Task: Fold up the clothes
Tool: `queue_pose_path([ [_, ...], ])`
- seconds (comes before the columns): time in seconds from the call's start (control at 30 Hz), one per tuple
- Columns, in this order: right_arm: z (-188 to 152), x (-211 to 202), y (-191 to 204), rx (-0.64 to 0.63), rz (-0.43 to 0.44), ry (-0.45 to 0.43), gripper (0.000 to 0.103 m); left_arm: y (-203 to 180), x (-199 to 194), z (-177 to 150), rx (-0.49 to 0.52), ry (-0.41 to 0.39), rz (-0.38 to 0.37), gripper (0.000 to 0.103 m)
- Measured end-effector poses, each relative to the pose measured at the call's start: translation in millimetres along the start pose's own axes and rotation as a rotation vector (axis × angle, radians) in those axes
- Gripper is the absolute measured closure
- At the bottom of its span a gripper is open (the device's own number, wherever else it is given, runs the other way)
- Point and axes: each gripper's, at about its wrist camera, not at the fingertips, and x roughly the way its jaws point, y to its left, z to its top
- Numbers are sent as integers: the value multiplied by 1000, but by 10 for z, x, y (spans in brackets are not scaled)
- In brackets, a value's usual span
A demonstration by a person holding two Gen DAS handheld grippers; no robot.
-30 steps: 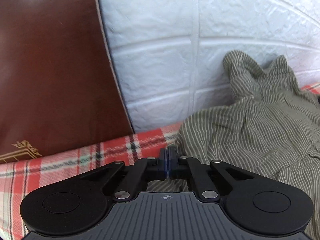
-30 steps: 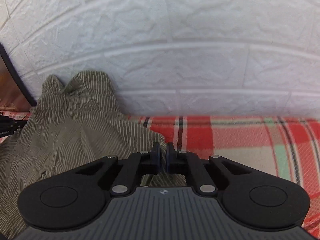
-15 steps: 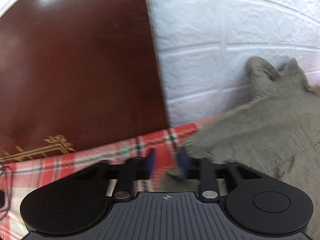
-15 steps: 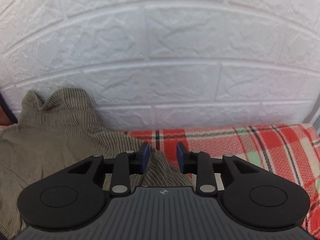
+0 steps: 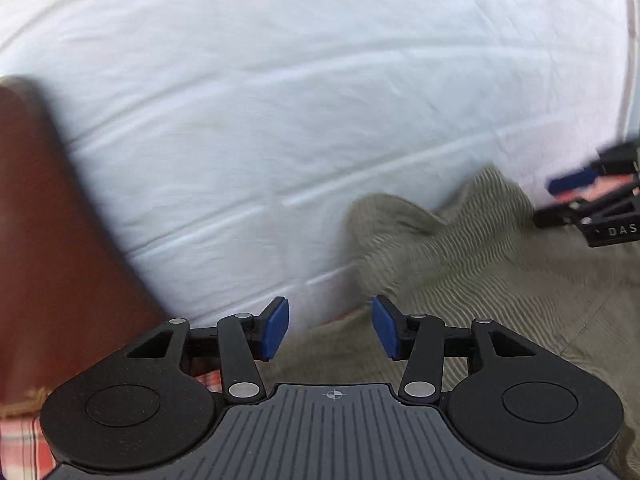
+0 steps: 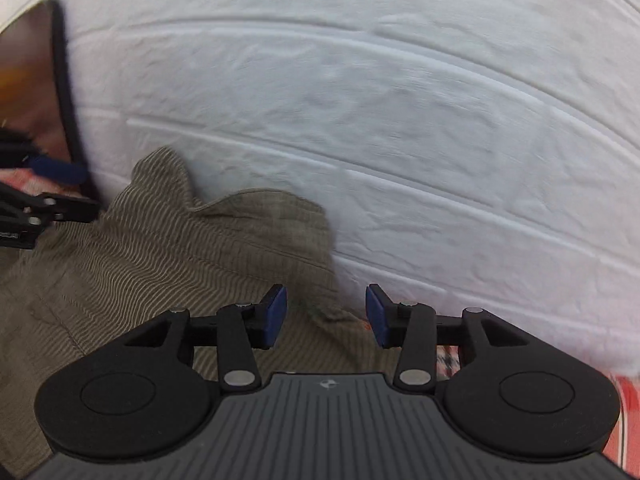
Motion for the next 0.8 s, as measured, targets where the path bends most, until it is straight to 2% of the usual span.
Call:
queue_pose_path([
  [0.13, -14, 96, 25, -60, -3, 8, 55, -55, 81, -74, 51, 25, -10, 33],
  [0.23, -39, 98, -57, -50, 17, -5, 42, -10, 85, -93, 40, 3, 4, 32],
  [0.27, -46, 102, -95, -43, 36, 3, 39, 23, 88, -88, 27, 2, -4, 28],
  [0.33, -68, 152, -151, -38, 69, 48, 39, 45, 121, -83, 30, 26, -28, 24],
  [0.43, -102, 218, -217, -13, 111, 112, 42, -26, 183, -125, 92, 83, -57, 24],
  [0.47, -102, 222, -232, 0, 128, 125, 53, -62, 188, -144, 115, 90, -63, 41],
  [0.5, -79, 203, -222, -4, 132, 127, 80, -96, 184, -157, 135, 90, -65, 71],
  [0.53, -56, 184, -213, -9, 136, 129, 96, -130, 179, -169, 155, 90, -68, 91],
  [0.57, -30, 159, -195, -19, 132, 123, 96, -138, 167, -162, 156, 80, -57, 103],
  [0.7, 121, -30, -5, -132, 8, -31, 97, -108, 102, -83, 116, 14, 20, 103],
  [0.8, 217, -58, 140, -213, -71, -124, 97, -84, 96, -9, 86, -38, 119, 103],
])
